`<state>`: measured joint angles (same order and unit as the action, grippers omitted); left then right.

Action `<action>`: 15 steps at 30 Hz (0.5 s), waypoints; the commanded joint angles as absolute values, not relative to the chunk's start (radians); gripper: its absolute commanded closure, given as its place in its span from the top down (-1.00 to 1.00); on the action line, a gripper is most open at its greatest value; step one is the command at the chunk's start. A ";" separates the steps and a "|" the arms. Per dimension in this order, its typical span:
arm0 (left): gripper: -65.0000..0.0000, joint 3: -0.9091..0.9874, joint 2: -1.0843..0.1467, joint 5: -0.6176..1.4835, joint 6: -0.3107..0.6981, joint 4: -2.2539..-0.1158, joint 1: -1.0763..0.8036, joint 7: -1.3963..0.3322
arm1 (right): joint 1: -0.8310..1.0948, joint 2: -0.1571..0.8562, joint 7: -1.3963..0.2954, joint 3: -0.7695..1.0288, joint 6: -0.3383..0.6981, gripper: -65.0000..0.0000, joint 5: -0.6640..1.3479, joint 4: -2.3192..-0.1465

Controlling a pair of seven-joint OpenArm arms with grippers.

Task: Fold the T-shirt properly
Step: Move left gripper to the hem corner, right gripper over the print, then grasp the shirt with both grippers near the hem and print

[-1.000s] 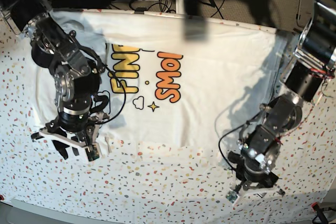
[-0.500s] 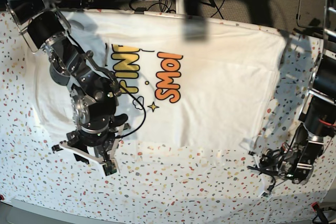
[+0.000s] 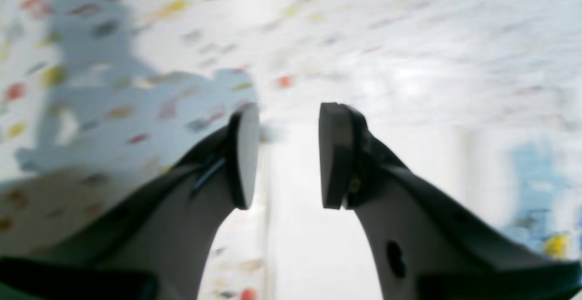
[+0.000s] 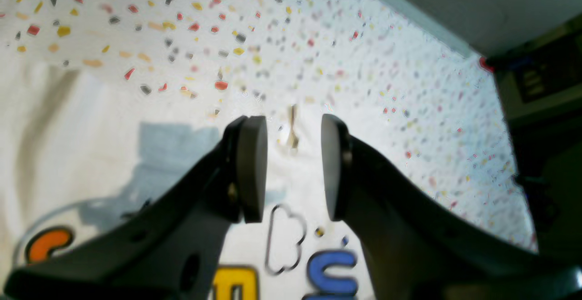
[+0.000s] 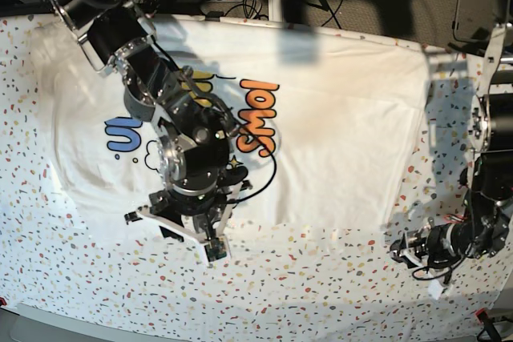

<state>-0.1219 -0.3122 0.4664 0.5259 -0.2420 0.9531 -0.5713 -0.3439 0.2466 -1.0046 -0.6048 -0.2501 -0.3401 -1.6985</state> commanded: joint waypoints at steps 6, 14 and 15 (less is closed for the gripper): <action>-0.33 -0.117 -0.316 0.497 0.532 -0.254 0.890 -0.480 | -0.300 0.202 -0.989 -0.574 -0.254 -0.37 -0.371 -1.715; -0.33 -0.117 -0.316 0.628 0.532 -0.254 0.851 -0.515 | -0.242 0.191 -0.989 -0.574 -0.253 -0.37 -0.375 -1.720; -0.33 -0.117 -0.316 0.661 0.532 -0.255 0.852 -0.525 | -0.237 0.191 -0.990 -0.574 -0.254 -0.37 -0.379 -1.721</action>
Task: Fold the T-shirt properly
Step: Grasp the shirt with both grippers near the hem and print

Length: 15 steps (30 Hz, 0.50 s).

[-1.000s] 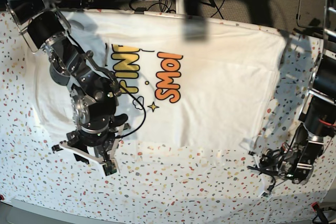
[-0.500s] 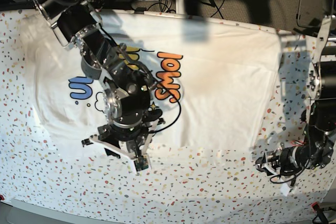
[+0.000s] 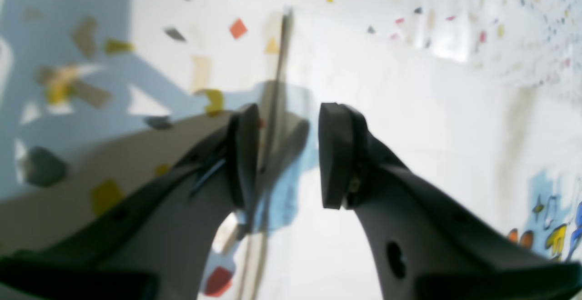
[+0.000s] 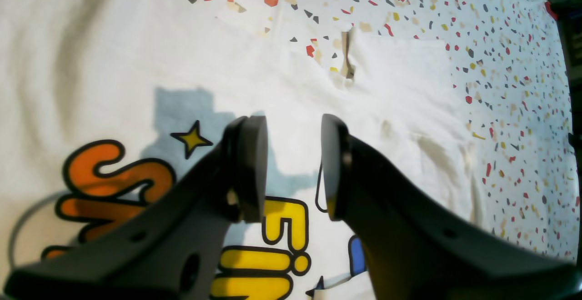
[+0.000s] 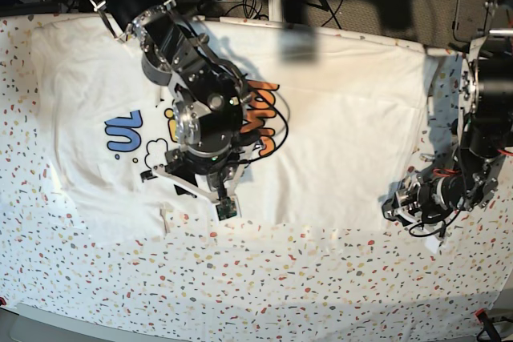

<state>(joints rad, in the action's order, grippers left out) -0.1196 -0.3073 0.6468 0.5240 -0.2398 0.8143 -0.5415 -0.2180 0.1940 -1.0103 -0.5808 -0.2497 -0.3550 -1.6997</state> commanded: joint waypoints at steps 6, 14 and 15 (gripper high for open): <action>-0.33 -0.117 -0.305 0.689 0.606 -0.255 0.851 -0.576 | -0.229 0.191 -1.003 -0.574 -0.254 -0.37 -0.416 -1.723; -0.33 -0.117 -0.305 0.689 0.607 -0.260 0.851 -0.543 | -0.229 0.191 -1.003 -0.574 -0.254 -0.37 -0.419 -1.724; -0.33 -0.117 -0.304 0.688 0.607 -0.260 0.851 -0.528 | -0.229 0.191 -1.003 -0.574 -0.254 -0.37 -0.419 -1.724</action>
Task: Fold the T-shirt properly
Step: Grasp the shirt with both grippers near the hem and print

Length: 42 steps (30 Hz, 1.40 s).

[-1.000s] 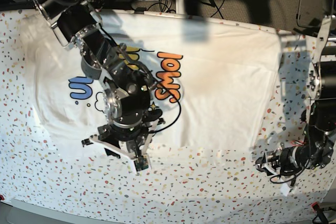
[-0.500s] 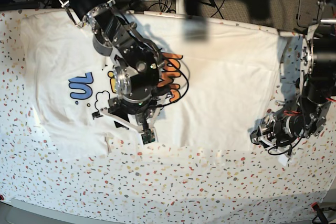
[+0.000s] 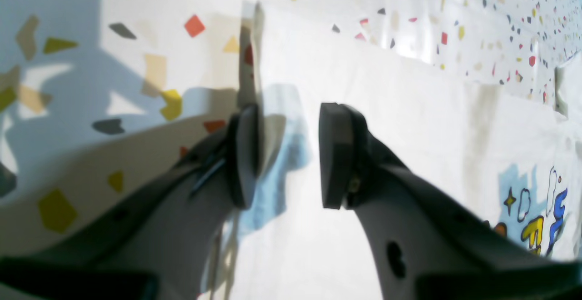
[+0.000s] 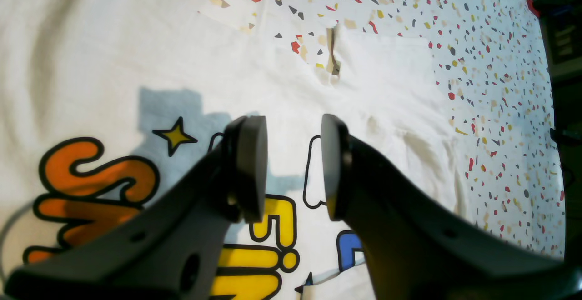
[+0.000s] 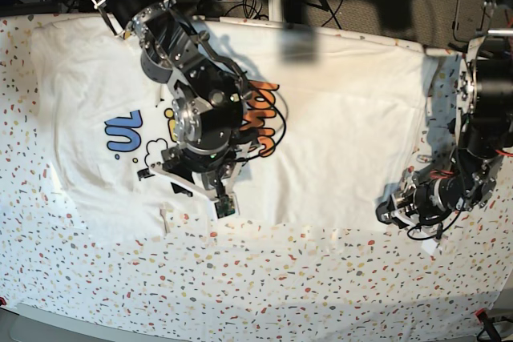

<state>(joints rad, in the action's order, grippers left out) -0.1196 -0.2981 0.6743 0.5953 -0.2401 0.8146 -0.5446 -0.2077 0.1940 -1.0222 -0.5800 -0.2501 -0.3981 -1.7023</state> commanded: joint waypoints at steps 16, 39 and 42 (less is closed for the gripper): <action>-0.33 -0.117 -0.288 0.536 0.529 -0.260 0.850 -0.445 | -0.229 0.191 -1.014 -0.574 -0.254 -0.37 -0.419 -1.724; -0.33 -0.117 -0.281 0.595 0.509 -0.260 0.850 -0.514 | -0.230 0.191 -1.029 -0.574 -0.253 -0.37 -0.420 -1.724; -0.33 -0.117 -0.278 0.681 0.545 -0.260 0.850 -0.545 | -0.230 0.191 -1.029 -0.574 -0.253 -0.37 -0.420 -1.724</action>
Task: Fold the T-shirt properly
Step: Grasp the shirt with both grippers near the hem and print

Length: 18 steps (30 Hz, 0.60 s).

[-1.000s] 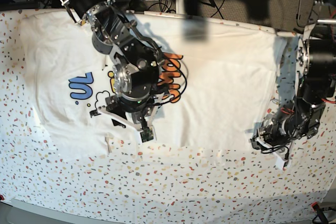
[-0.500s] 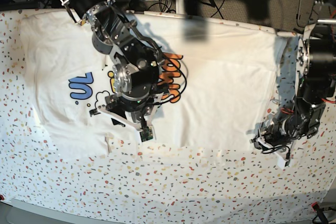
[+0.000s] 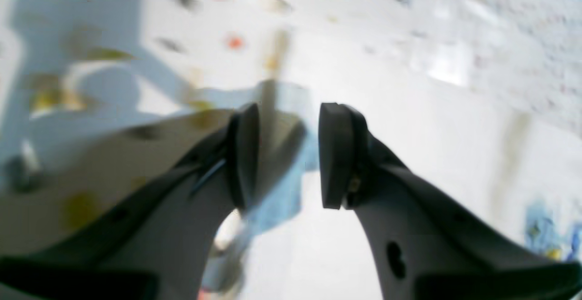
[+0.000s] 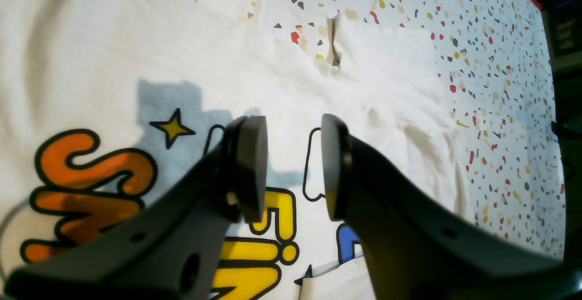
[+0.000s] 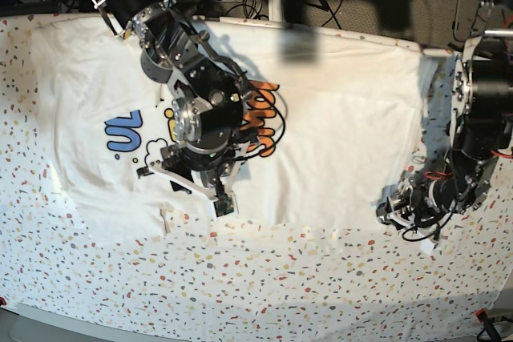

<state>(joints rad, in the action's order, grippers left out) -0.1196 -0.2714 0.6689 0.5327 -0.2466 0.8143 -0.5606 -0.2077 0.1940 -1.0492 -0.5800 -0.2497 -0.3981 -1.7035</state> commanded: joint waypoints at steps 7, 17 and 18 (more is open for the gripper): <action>-0.33 -0.117 -0.278 0.741 0.592 -0.260 0.850 -0.541 | -0.229 0.191 -1.029 -0.574 -0.253 -0.37 -0.420 -1.724; -0.33 -0.118 -0.278 0.627 0.592 -0.260 0.847 -0.440 | -0.229 0.191 -1.029 -0.574 -0.253 -0.37 -0.420 -1.724; -0.33 -0.118 -0.278 0.626 0.592 -0.260 0.845 -0.440 | -0.229 0.191 -1.029 -0.574 -0.253 -0.37 -0.420 -1.724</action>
